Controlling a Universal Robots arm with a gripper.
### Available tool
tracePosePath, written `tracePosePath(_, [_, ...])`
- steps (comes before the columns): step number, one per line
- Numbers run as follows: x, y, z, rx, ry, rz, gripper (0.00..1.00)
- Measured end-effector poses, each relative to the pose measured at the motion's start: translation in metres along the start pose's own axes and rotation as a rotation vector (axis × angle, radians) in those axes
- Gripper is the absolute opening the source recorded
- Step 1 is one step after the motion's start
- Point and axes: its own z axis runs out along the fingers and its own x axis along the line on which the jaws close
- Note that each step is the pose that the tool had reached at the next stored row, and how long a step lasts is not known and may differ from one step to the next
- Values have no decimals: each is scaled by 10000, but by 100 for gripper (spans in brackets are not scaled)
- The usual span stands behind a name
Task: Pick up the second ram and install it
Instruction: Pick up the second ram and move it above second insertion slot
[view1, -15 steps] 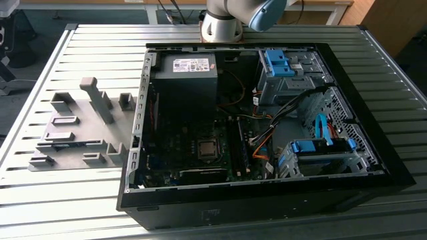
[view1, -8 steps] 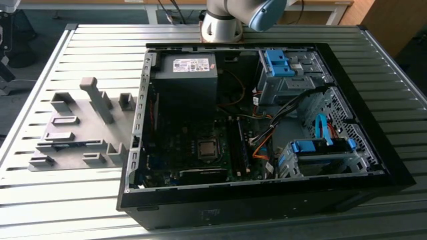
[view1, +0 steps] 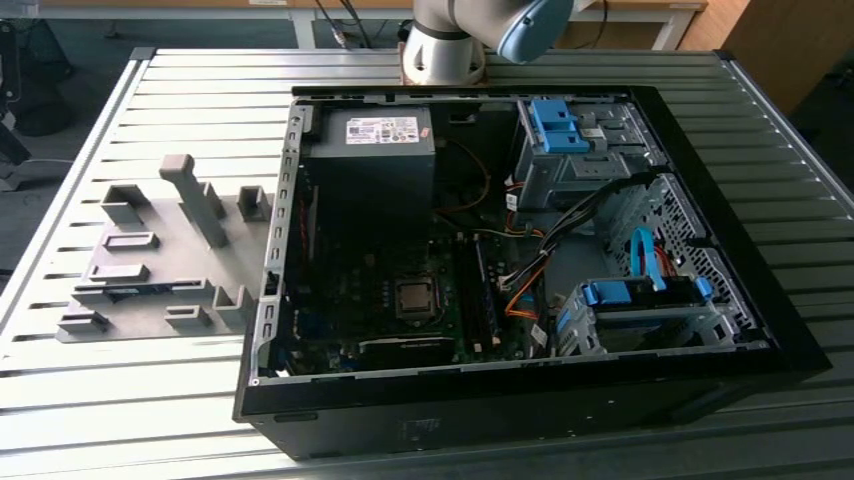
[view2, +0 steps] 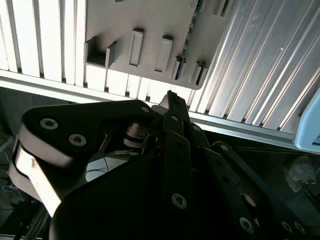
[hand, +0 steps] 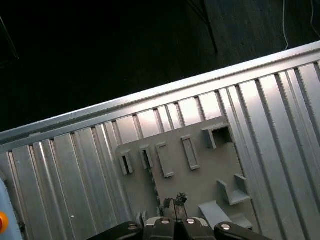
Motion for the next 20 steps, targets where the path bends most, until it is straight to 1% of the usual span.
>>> tracePosePath(2, [0,0,0,-2,9,-250,11])
tracePosePath(3, [0,0,0,-2,11,-298,17])
tracePosePath(4, [0,0,0,-2,11,-300,17])
tracePosePath(5, [0,0,0,-2,11,-300,24])
tracePosePath(6, [0,0,0,-2,11,-300,24])
tracePosePath(7, [0,0,2,-2,11,-301,30])
tracePosePath(9, [-1,-1,10,-3,12,-314,30])
tracePosePath(13, [6,-4,56,-7,23,-589,30])
tracePosePath(14, [17,-8,99,-9,19,-632,30])
tracePosePath(18, [30,-13,143,0,16,-649,30])
tracePosePath(19, [80,-20,255,118,-11,-742,30])
tracePosePath(20, [81,-21,257,119,-11,-748,30])
